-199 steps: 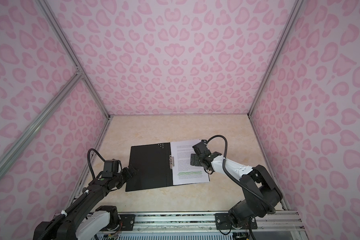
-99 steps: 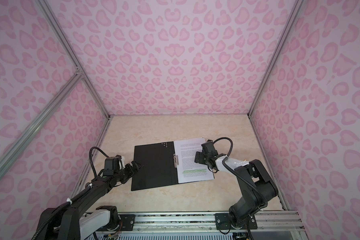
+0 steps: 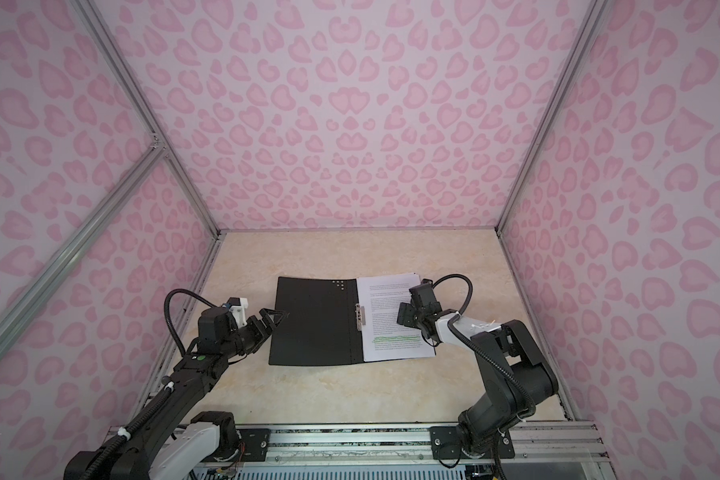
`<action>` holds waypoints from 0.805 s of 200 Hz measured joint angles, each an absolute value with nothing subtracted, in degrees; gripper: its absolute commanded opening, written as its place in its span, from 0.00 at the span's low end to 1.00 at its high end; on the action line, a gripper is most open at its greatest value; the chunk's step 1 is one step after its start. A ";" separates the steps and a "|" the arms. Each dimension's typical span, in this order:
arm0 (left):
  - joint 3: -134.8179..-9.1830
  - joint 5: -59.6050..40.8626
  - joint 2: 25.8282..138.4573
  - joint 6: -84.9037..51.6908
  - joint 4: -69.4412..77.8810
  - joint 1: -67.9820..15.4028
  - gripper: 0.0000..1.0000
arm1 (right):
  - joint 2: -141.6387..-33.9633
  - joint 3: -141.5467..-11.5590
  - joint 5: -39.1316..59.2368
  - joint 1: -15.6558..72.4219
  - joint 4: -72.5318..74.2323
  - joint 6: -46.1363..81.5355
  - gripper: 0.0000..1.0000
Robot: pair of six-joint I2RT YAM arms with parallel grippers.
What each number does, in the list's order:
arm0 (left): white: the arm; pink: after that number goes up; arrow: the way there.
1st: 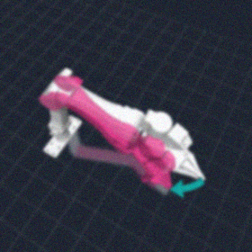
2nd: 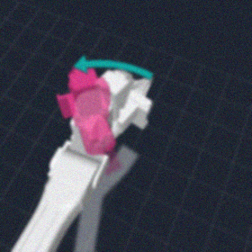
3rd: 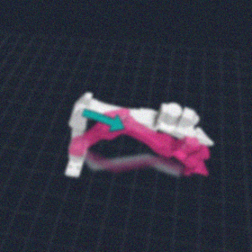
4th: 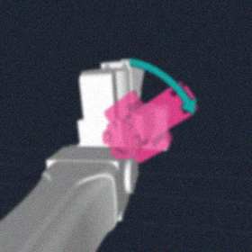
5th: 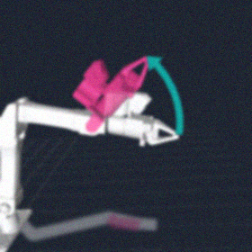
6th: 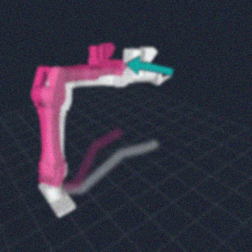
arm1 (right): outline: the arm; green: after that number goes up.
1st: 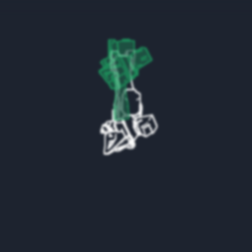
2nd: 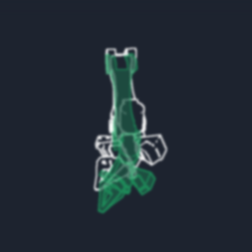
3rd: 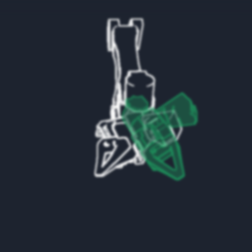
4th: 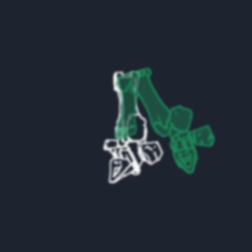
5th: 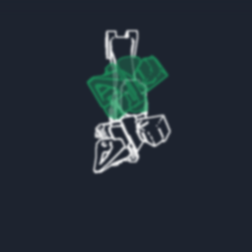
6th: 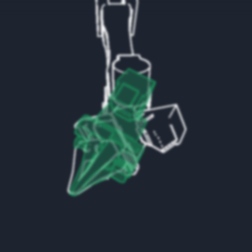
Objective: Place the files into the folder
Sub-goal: 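Release the folder with the left gripper while the right gripper withdraws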
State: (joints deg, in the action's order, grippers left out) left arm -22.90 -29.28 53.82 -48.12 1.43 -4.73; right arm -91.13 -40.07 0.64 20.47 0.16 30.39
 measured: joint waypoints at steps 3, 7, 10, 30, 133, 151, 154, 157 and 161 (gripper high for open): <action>-23.24 -29.58 53.69 -48.42 1.67 -5.15 0.98 | -91.07 -40.01 0.64 20.34 0.21 30.39 0.91; -23.62 -31.44 53.54 -49.58 2.13 -5.69 0.98 | -90.91 -39.86 1.69 20.08 0.38 30.44 0.91; -24.03 -33.12 53.43 -50.15 2.39 -6.44 0.98 | -90.78 -39.79 2.79 19.97 0.60 30.57 0.91; -26.44 -38.57 52.73 -51.20 2.46 -10.02 0.98 | -90.17 -39.24 10.07 19.46 1.91 30.94 0.91; -37.19 -14.68 56.86 -43.48 -18.06 -8.91 0.97 | -85.06 -39.97 14.83 21.82 -6.11 30.68 0.91; -36.32 -7.92 59.22 -42.39 -19.73 -3.97 0.96 | -84.55 -40.58 14.83 22.87 -6.35 30.28 0.96; -36.34 -7.40 59.86 -42.17 -19.84 -3.44 0.96 | -84.40 -40.47 14.79 22.87 -6.39 30.28 0.96; -36.34 -7.01 60.53 -41.93 -19.84 -2.90 0.96 | -84.14 -40.23 14.85 22.87 -6.31 30.28 0.97; -36.47 -6.35 61.69 -41.69 -19.77 -2.09 0.96 | -83.85 -39.94 15.07 22.87 -6.26 30.33 0.97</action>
